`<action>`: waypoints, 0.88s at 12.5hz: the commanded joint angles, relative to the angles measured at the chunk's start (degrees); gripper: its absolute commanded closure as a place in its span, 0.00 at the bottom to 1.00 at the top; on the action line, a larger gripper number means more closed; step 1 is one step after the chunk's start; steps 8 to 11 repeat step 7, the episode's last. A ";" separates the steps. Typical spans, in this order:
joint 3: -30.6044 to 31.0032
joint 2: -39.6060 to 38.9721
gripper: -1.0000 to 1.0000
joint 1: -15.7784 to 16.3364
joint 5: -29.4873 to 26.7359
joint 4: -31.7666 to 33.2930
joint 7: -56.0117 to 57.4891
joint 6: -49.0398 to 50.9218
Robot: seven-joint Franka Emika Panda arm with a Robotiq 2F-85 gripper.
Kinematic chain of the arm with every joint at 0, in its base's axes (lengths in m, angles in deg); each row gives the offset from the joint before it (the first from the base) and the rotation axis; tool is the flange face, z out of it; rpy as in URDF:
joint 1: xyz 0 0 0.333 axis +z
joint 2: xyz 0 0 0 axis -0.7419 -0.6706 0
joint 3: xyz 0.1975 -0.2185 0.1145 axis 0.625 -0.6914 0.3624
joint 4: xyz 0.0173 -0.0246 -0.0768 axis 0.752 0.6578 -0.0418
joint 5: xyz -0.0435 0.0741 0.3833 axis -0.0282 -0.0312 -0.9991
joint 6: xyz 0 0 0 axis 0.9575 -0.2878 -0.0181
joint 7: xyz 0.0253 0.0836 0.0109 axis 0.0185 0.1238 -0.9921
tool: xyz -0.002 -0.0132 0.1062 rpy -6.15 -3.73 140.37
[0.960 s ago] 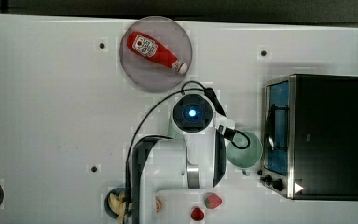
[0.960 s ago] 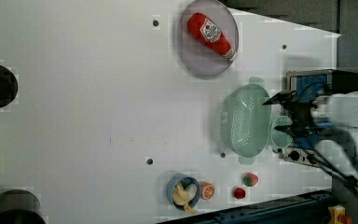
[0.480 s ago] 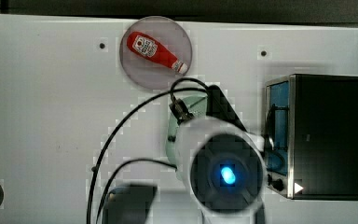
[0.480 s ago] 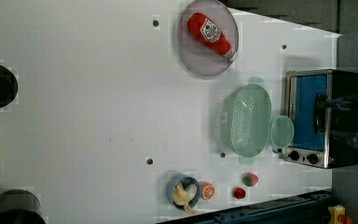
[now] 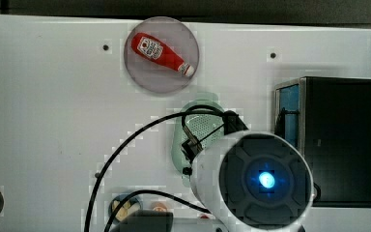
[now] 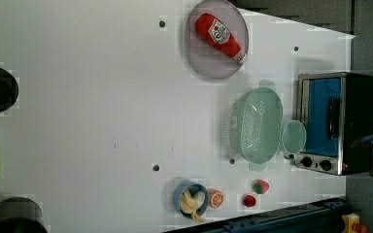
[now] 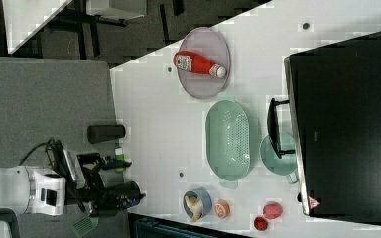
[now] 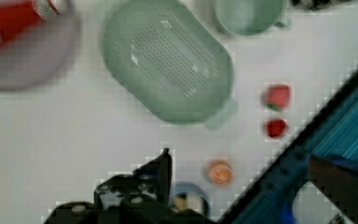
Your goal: Drag strainer left to right.
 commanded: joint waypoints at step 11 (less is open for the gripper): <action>1.06 -2.28 0.00 -0.58 0.37 -0.74 2.34 -0.06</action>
